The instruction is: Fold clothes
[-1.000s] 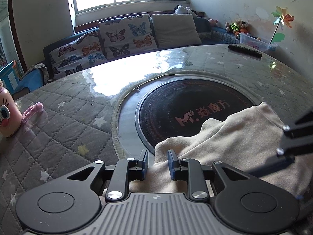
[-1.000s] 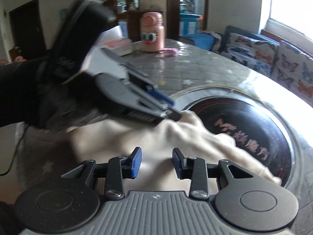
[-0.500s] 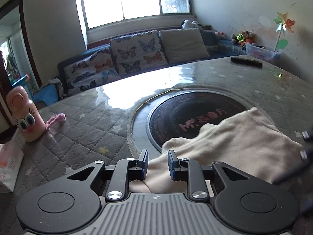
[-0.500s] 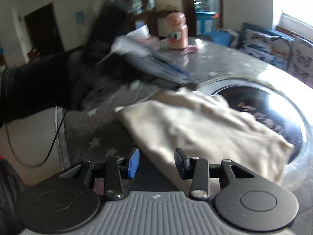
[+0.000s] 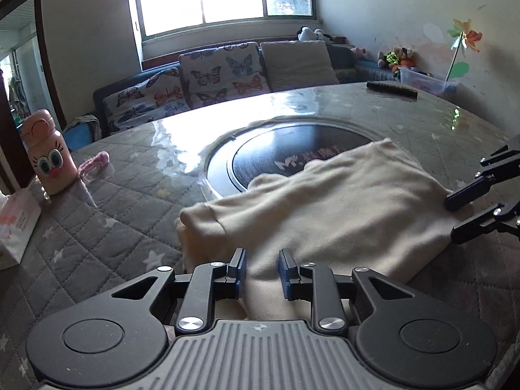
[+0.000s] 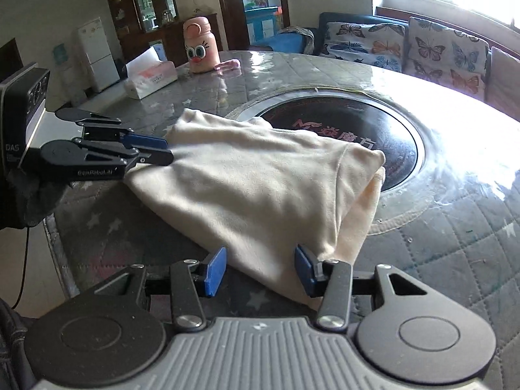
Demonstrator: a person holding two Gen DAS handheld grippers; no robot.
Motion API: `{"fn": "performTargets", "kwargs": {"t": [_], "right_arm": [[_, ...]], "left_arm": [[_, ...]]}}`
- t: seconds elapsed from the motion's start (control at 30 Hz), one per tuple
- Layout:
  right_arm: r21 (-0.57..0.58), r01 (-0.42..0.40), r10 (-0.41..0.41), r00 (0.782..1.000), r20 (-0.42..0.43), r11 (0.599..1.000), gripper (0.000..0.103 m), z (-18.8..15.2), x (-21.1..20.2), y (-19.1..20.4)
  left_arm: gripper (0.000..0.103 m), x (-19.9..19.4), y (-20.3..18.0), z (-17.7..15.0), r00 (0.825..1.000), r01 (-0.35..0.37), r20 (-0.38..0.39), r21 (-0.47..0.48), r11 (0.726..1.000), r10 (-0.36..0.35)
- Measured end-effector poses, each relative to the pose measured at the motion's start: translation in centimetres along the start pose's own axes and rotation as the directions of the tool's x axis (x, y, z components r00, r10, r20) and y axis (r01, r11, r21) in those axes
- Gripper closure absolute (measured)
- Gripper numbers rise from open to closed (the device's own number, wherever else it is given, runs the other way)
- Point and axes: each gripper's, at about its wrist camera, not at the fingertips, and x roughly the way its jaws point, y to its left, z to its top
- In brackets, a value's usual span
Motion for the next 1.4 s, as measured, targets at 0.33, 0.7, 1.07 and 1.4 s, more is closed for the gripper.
{"fn": "performTargets", "kwargs": {"t": [0.33, 0.7, 1.07, 1.4], "right_arm": [[0.023, -0.011, 0.009, 0.996, 0.087, 1.0, 0.052, 2.8, 2.0, -0.7], [0.047, -0.003, -0.002, 0.995, 0.103, 0.999, 0.052, 4.3, 2.0, -1.8], [0.176, 0.052, -0.067, 0.995, 0.078, 0.983, 0.052, 5.5, 5.5, -5.6], [0.202, 0.063, -0.082, 0.993, 0.09, 0.977, 0.052, 5.6, 6.0, -5.9]], "left_arm": [[0.079, 2.7, 2.1, 2.0, 1.0, -0.025, -0.007, -0.077, 0.997, 0.025], [0.079, 3.3, 3.9, 3.1, 0.999, -0.044, 0.011, -0.11, 0.993, 0.046], [0.08, 4.9, 5.2, 3.0, 0.997, -0.08, -0.028, -0.143, 0.986, 0.077], [0.072, 5.1, 5.0, 3.4, 0.995, -0.092, -0.038, -0.143, 0.985, 0.087]]}}
